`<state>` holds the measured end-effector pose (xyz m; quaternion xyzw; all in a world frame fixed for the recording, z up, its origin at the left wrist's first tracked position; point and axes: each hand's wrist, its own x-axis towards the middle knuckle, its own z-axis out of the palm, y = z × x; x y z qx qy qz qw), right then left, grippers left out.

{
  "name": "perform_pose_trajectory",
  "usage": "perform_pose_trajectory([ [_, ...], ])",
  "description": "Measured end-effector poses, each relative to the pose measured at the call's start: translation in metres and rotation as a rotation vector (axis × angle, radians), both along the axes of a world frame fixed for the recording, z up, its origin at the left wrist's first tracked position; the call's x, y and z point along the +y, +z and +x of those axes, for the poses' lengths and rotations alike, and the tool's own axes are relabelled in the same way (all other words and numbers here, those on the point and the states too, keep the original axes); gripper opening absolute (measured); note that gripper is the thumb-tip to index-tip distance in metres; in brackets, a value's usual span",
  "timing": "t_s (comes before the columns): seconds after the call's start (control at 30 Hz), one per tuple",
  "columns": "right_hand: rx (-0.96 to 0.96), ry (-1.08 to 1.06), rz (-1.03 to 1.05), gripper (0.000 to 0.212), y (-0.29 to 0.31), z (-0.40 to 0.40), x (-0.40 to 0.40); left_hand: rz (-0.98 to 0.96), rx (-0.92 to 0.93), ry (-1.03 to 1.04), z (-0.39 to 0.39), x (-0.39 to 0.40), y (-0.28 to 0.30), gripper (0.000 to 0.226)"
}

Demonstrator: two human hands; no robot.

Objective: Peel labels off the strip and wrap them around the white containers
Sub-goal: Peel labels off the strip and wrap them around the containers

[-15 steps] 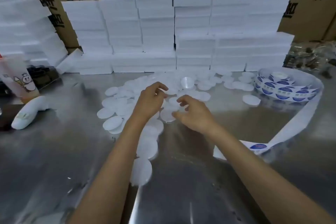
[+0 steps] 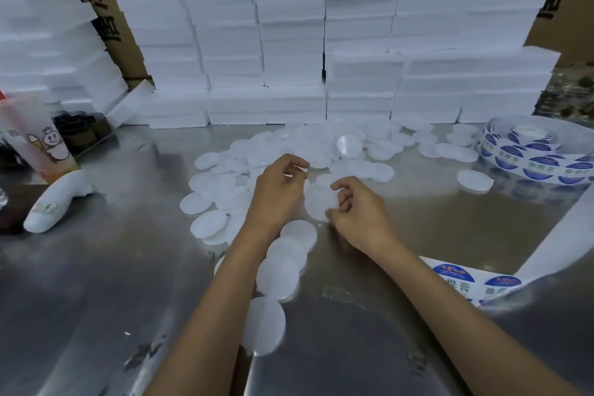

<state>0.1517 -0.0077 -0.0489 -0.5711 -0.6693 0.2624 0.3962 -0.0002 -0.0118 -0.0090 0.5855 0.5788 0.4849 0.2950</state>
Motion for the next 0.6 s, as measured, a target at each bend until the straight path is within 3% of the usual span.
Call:
perform_pose_trajectory([
  [0.07,0.005,-0.020,0.085,0.011,0.006,0.001,-0.003,-0.004,-0.012,0.005,0.003,-0.002,0.002,0.019],
  [0.17,0.088,-0.030,0.297,0.012,0.022,0.004,-0.012,-0.115,-0.159,-0.037,0.007,-0.008,0.009,0.017],
  [0.27,0.043,0.016,0.462,0.018,0.035,0.007,-0.023,-0.342,-0.491,-0.299,0.010,-0.013,0.018,0.041],
  [0.33,-0.036,0.051,0.499,0.019,0.039,0.008,-0.029,-0.342,-0.553,-0.475,0.013,-0.018,0.021,0.035],
  [0.43,-0.092,0.118,0.387,0.019,0.047,0.020,-0.035,-0.321,-0.565,-0.562,0.019,-0.021,0.021,0.031],
  [0.53,-0.089,0.216,0.169,0.038,0.058,0.050,-0.043,-0.343,-0.619,-0.491,0.023,-0.023,0.019,0.030],
  [0.6,-0.121,0.272,0.027,0.030,0.067,0.082,-0.050,-0.324,-0.586,-0.447,0.025,-0.023,0.016,0.028],
])
